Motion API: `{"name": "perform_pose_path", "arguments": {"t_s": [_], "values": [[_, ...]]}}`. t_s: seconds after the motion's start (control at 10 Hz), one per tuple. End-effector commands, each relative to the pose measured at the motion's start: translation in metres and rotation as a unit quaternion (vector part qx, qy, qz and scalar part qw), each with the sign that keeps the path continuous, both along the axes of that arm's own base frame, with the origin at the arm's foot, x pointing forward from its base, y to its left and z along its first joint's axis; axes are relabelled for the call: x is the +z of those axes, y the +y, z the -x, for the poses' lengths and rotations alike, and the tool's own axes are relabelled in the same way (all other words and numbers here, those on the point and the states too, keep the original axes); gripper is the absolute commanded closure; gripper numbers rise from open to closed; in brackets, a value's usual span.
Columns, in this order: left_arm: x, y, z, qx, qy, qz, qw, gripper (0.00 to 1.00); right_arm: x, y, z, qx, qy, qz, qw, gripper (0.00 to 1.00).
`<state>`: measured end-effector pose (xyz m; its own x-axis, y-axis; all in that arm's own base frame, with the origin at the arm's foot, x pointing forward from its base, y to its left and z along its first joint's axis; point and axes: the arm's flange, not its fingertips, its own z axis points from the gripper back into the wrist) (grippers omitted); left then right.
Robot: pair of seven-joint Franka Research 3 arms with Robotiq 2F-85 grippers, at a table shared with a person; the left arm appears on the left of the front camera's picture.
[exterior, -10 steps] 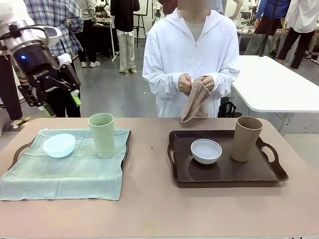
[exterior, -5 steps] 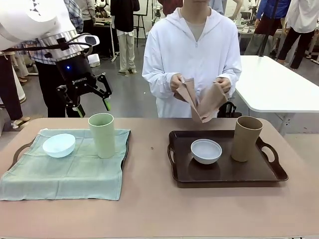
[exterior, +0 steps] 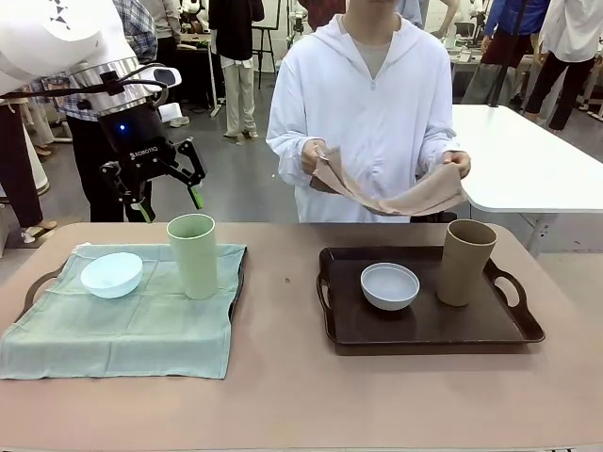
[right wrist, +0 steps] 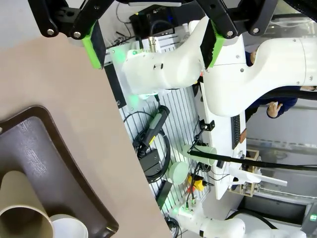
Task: Set up a tray with a mat and arrange the tableware.
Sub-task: Pick up the Picnic Bowl and Reusable plastic cup from the Handle tray in front of the human's position and hold them in the air.
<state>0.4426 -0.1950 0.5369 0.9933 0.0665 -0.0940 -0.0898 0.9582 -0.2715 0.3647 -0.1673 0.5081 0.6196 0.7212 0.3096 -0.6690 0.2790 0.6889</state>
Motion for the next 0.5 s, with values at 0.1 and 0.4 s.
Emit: {"name": "perform_pose_path", "arguments": {"t_s": [0.1, 0.4], "values": [[0.001, -0.074, 0.000, -0.083, -0.036, -0.018, 0.996, 0.15, -0.001, -0.007, -0.032, 0.066, -0.123, -0.011, 0.990, 0.00], [0.002, -0.156, -0.015, -0.121, -0.064, -0.054, 0.989, 0.15, -0.005, 0.001, -0.064, 0.072, -0.201, -0.008, 0.977, 0.00]]}}
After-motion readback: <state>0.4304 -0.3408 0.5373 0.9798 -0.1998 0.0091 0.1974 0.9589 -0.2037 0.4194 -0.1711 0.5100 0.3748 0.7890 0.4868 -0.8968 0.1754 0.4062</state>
